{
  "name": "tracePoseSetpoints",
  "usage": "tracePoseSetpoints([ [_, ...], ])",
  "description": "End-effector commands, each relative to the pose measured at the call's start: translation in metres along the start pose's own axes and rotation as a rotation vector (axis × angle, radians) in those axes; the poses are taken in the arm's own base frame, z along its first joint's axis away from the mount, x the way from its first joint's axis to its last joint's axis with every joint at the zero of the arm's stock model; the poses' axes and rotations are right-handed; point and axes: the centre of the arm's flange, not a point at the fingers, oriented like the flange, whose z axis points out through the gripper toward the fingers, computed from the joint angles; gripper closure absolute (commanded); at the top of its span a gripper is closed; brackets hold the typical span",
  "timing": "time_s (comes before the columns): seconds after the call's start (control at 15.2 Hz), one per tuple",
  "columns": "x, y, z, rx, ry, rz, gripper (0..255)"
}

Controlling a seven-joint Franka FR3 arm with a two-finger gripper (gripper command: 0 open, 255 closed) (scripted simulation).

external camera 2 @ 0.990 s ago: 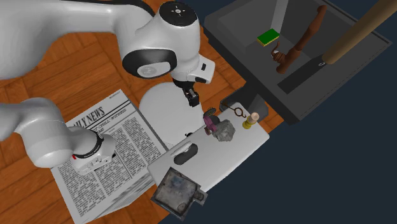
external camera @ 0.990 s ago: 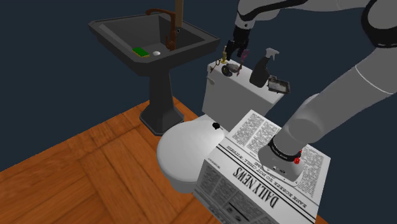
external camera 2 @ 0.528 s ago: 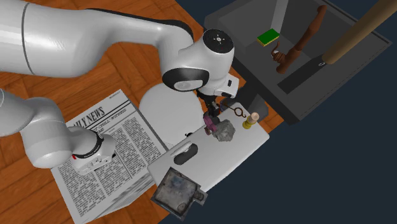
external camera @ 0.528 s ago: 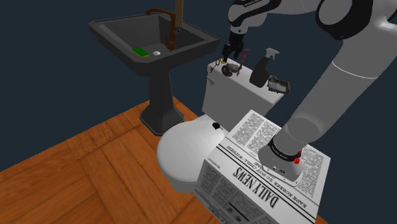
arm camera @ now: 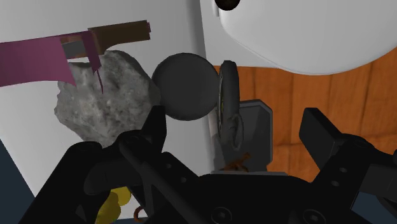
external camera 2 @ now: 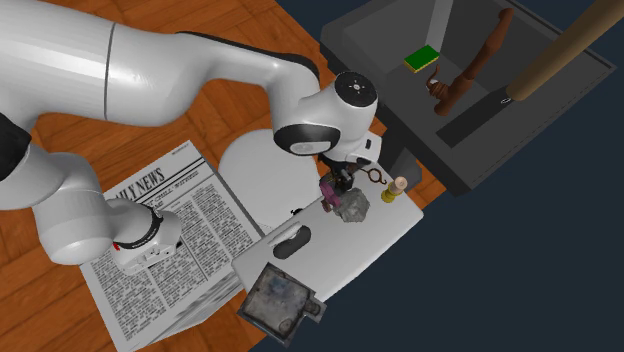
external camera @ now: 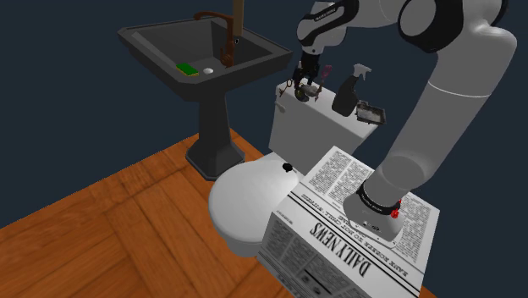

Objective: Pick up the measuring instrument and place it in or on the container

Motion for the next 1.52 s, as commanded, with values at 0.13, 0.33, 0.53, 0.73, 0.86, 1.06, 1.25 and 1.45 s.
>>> tracePoseSetpoints([
  [0.13, -0.001, 0.000, 0.013, 0.000, 0.000, 0.000, 0],
  [0.33, -0.001, 0.000, 0.013, 0.000, 0.000, 0.000, 0],
  [0.53, -0.001, 0.000, 0.013, 0.000, 0.000, 0.000, 0],
  [0.73, -0.001, 0.000, 0.013, 0.000, 0.000, 0.000, 255],
  [0.86, -0.001, 0.000, 0.013, 0.000, 0.000, 0.000, 255],
  [1.06, -0.001, 0.000, 0.013, 0.000, 0.000, 0.000, 255],
  [1.25, -0.001, 0.000, 0.007, 0.000, 0.000, 0.000, 255],
  [1.45, -0.002, 0.000, -0.008, 0.000, 0.000, 0.000, 255],
])
